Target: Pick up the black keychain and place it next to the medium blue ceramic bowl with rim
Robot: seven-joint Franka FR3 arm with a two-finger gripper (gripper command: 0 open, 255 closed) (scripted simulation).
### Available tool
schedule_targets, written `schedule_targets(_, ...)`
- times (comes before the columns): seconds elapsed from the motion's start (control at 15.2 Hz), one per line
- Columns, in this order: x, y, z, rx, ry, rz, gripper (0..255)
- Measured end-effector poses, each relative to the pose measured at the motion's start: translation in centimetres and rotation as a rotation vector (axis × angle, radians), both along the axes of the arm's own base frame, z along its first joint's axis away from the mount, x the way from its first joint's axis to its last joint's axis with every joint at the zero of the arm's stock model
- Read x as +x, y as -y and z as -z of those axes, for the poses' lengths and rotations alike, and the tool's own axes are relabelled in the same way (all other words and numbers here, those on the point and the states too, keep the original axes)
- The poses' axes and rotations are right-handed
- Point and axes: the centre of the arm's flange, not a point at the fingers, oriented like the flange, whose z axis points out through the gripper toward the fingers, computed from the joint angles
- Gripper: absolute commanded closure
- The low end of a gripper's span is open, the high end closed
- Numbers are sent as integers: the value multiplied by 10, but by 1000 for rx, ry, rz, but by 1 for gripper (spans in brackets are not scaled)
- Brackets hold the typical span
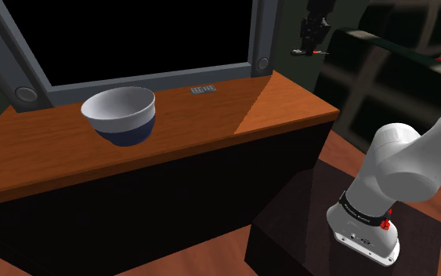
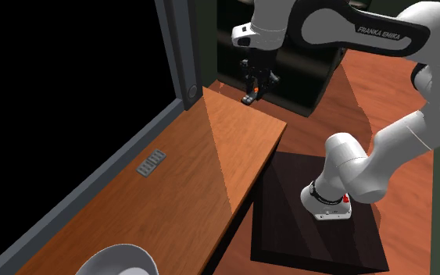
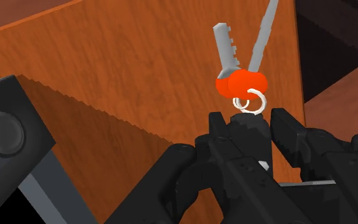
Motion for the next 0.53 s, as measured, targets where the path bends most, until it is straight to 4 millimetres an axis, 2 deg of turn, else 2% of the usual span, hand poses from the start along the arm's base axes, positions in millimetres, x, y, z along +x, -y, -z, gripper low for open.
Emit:
schedule_targets(0.07,3,-5,-3,0,0,0,255)
schedule_targets(0.33,20,-49,-8,0,0,-1,255)
schedule_targets(0.53,39,-82,-3,0,-1,-1,255)
